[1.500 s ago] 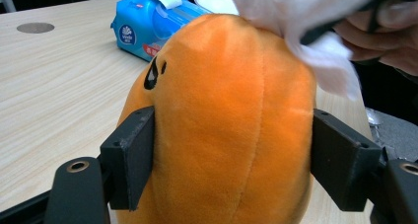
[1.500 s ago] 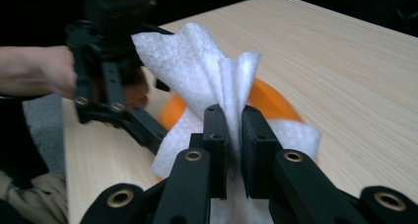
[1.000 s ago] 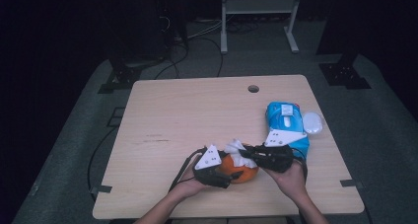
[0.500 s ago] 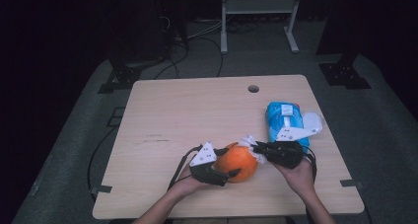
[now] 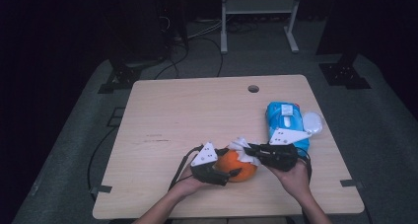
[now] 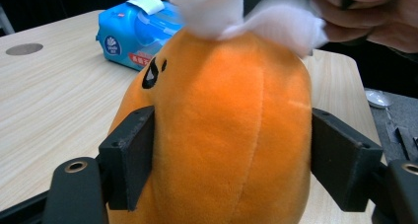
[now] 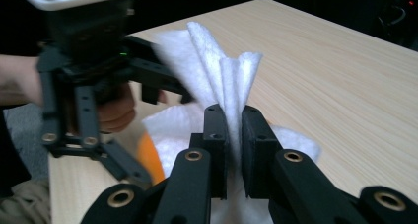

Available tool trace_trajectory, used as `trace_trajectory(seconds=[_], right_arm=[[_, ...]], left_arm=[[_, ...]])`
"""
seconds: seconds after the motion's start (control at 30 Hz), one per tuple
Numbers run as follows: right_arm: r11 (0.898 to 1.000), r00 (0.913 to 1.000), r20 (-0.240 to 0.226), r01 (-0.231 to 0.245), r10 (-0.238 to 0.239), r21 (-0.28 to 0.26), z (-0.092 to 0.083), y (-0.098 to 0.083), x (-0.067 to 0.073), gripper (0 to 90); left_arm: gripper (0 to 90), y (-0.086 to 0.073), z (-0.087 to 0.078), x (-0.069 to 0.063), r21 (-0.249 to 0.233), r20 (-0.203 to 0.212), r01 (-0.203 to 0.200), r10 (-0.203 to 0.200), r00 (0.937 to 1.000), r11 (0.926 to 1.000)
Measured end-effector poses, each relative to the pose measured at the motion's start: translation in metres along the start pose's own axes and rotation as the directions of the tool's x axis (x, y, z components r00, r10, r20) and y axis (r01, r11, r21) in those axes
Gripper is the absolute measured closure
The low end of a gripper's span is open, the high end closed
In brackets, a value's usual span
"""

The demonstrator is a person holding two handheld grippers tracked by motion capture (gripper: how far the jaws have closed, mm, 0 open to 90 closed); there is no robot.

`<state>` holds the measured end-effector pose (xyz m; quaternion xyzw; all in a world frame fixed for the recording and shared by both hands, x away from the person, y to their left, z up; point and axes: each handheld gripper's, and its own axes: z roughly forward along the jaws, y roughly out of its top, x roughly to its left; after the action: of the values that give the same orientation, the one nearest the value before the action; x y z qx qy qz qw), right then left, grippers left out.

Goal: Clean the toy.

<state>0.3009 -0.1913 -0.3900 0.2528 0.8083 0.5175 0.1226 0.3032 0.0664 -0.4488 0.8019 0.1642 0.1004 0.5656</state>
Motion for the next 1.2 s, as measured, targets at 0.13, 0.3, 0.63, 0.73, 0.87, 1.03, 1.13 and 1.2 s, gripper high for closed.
trace_trajectory(seconds=[0.13,0.3,0.63,0.73,0.87,1.03,1.13,1.2], right_arm=[[0.999,0.9989,0.026,-0.038,0.038,0.006,-0.003,-0.008,-0.013,81.7],[0.997,0.9959,0.058,-0.071,0.070,0.024,-0.006,-0.015,-0.021,81.7],[0.999,0.9982,-0.051,0.032,-0.032,0.001,0.004,0.007,0.018,81.5],[0.997,0.9963,-0.038,0.078,-0.077,0.027,0.011,0.010,0.027,81.6],[0.999,0.9985,-0.020,0.051,-0.050,0.018,0.007,0.007,0.018,81.6],[1.000,1.0000,0.006,-0.004,0.004,0.004,0.001,-0.001,-0.001,81.6],[0.998,0.9969,0.052,-0.059,0.058,0.016,-0.006,-0.012,-0.019,81.6],[0.997,0.9962,0.049,-0.073,0.072,0.019,-0.007,-0.016,-0.021,81.6]], left_arm=[[24.8,0.000,0.000,0.001,0.000,0.002,0.002,-0.002,1.0000,1.0000],[24.8,0.000,0.000,0.001,0.002,0.001,0.006,-0.006,1.0000,1.0000],[24.8,0.000,0.000,0.003,0.000,-0.011,0.034,-0.034,0.9994,0.9994],[24.8,0.000,-0.001,0.003,0.004,-0.013,0.030,-0.030,0.9995,0.9995],[24.8,0.000,0.000,0.002,0.001,-0.009,0.024,-0.024,0.9997,0.9997],[24.8,0.000,0.000,0.003,0.003,-0.006,0.021,-0.021,0.9998,0.9998],[24.8,-0.001,-0.001,0.004,0.004,-0.003,0.025,-0.025,0.9997,0.9997],[24.7,-0.001,-0.001,0.004,0.003,-0.004,0.024,-0.024,0.9997,0.9997]])
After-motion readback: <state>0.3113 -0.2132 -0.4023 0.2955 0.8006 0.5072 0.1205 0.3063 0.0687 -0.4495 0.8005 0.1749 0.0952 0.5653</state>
